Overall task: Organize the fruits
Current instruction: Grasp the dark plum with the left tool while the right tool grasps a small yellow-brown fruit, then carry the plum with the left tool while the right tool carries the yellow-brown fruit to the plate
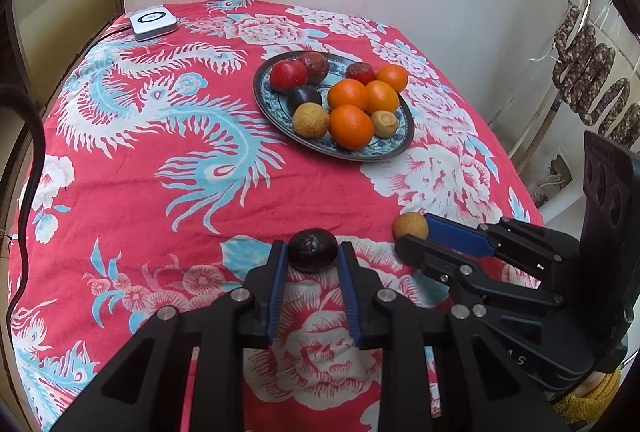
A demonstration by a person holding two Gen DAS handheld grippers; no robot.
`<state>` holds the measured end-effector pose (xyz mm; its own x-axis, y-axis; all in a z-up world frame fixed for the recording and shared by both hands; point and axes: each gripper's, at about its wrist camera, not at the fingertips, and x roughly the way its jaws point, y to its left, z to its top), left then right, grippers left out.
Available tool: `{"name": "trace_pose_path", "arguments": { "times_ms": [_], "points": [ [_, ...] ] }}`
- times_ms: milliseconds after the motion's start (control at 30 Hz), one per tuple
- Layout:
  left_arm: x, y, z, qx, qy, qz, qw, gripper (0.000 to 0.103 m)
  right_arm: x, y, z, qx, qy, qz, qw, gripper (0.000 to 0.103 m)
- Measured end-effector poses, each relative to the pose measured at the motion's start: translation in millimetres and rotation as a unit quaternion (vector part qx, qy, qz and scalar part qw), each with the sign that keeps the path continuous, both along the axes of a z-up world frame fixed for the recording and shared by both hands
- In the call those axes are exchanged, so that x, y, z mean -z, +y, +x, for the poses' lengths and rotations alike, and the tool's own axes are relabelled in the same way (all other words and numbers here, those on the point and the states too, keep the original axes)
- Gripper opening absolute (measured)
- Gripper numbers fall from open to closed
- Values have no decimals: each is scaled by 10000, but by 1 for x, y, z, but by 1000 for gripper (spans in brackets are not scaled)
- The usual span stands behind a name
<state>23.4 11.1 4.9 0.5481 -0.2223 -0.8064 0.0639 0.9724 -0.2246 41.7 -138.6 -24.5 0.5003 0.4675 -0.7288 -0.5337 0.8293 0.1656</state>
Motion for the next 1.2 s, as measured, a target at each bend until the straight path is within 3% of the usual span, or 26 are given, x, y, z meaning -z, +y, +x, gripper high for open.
{"name": "trace_pose_path", "arguments": {
  "times_ms": [1200],
  "points": [
    [-9, 11, 5, -137, -184, -135, 9996, 26, -9, -2, -1, -24, -145, 250, 9996, 25]
  ]
}}
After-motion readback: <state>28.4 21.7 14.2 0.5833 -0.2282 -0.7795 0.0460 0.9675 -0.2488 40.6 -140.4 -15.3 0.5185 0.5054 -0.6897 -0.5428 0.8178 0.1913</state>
